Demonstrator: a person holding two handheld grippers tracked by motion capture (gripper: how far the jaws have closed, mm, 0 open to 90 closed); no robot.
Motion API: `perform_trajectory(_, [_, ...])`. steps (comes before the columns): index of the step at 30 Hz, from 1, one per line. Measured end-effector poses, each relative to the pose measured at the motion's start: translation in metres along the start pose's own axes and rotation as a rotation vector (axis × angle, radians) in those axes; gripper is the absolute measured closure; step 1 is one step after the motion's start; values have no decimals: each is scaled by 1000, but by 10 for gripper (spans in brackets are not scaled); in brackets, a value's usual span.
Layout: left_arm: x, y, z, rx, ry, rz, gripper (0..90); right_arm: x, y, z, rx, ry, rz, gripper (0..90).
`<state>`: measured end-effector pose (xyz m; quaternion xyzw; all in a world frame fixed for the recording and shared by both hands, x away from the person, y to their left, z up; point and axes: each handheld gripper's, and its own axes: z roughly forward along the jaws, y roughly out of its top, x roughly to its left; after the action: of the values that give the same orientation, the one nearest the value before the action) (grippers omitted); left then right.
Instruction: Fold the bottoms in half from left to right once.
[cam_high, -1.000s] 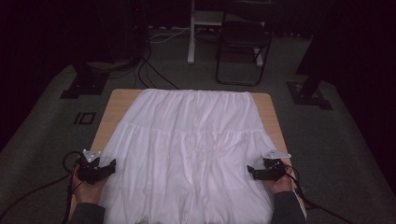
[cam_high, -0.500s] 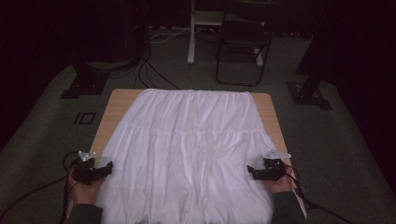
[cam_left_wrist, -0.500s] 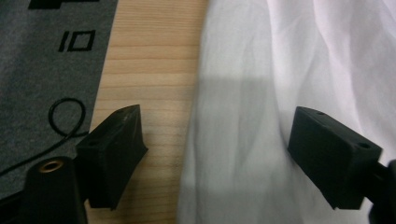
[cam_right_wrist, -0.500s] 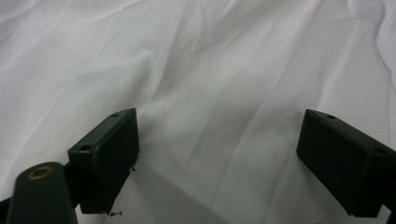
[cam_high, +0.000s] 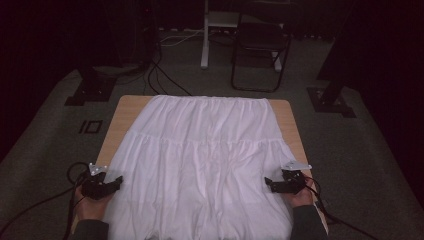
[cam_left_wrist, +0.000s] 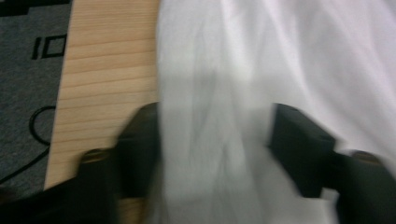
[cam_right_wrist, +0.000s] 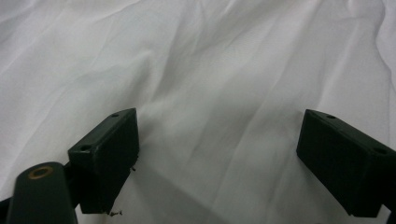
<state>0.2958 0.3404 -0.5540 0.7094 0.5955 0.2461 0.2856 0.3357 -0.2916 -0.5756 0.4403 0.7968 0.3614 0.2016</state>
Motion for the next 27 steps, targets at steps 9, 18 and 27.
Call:
perform_trajectory(9, [-1, 1, -2, 5, -40, 23, 876, 0, 0, -1, -2, -2, 1, 151])
perform_trajectory(18, [2, 0, -4, 11, 43, 35, 878, -10, -1, -27, -55, -47, 47, 359])
perform_trajectory(27, [3, 1, -6, 3, 70, 30, 879, -43, -21, -47, -5, -205, 170, 249])
